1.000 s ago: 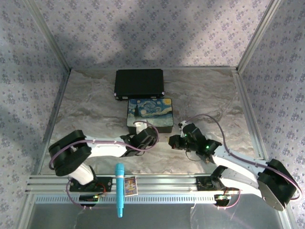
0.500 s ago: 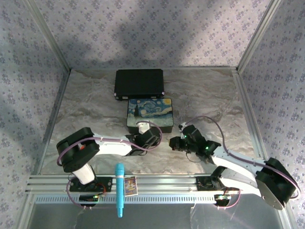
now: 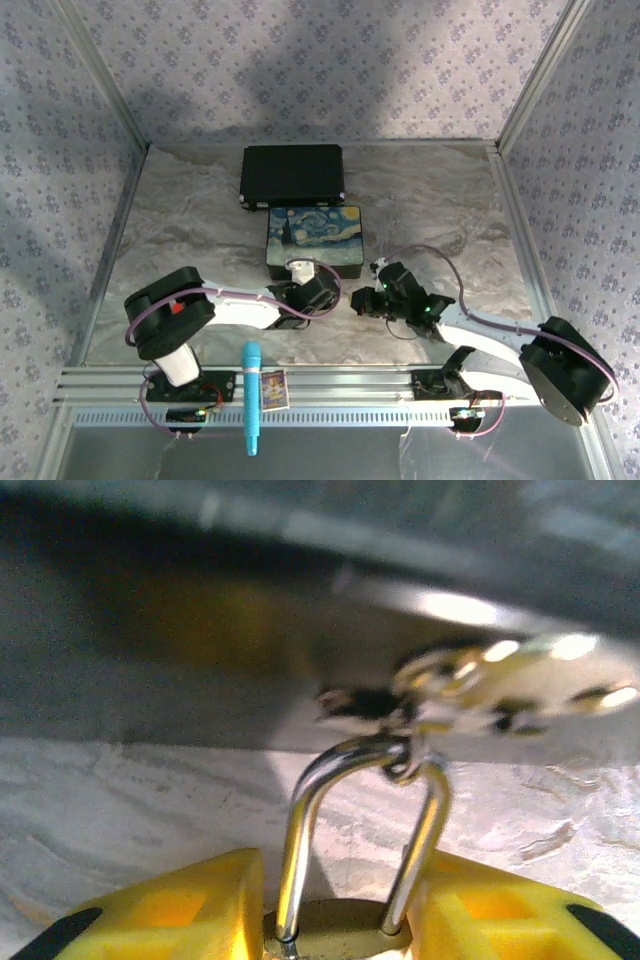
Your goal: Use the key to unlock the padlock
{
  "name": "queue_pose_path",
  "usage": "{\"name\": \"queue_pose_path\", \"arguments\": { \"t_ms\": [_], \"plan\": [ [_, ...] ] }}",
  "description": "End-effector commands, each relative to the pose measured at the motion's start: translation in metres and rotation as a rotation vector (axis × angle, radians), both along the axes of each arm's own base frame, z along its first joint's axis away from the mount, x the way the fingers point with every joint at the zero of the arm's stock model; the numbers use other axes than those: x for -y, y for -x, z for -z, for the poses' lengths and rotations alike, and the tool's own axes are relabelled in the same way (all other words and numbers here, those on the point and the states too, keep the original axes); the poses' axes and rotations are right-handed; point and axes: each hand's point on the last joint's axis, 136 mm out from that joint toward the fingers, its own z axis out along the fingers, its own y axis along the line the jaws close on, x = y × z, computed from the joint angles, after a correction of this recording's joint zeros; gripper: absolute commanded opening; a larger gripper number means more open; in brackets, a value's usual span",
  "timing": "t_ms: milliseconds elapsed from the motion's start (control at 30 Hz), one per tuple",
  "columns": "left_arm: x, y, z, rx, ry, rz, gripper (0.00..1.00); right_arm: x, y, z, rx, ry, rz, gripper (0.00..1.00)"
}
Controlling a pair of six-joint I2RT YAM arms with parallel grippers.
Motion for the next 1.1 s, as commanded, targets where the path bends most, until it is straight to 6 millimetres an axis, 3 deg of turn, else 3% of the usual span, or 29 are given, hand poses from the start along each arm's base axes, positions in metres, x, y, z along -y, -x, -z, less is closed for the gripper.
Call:
{"name": "queue_pose_path", "arguments": {
  "t_ms": [0,267,433,667,867,1067],
  "plan": [
    [-0.003,0.004,0.008,-0.015,-0.040,-0.004,0.41,0.001,0.003,0.005,-0.019,-0.009,0.004,0.00],
    [0.000,0.007,-0.004,-0.027,0.010,-0.010,0.23,-0.003,0.004,0.002,-0.027,-0.032,-0.016,0.00],
    [-0.002,0.008,-0.015,-0.087,0.032,-0.050,0.17,-0.003,0.007,0.004,-0.072,-0.062,-0.054,0.00],
    [0.009,0.012,-0.016,-0.249,0.330,-0.142,0.07,-0.006,0.007,0.004,-0.127,-0.156,-0.024,0.00],
    [0.005,0.011,-0.028,-0.253,0.370,-0.175,0.01,-0.011,0.007,-0.002,-0.150,-0.220,-0.005,0.00],
    [0.011,0.012,-0.032,-0.297,0.534,-0.232,0.00,-0.032,0.004,-0.018,-0.236,-0.403,-0.007,0.00]
  ]
}}
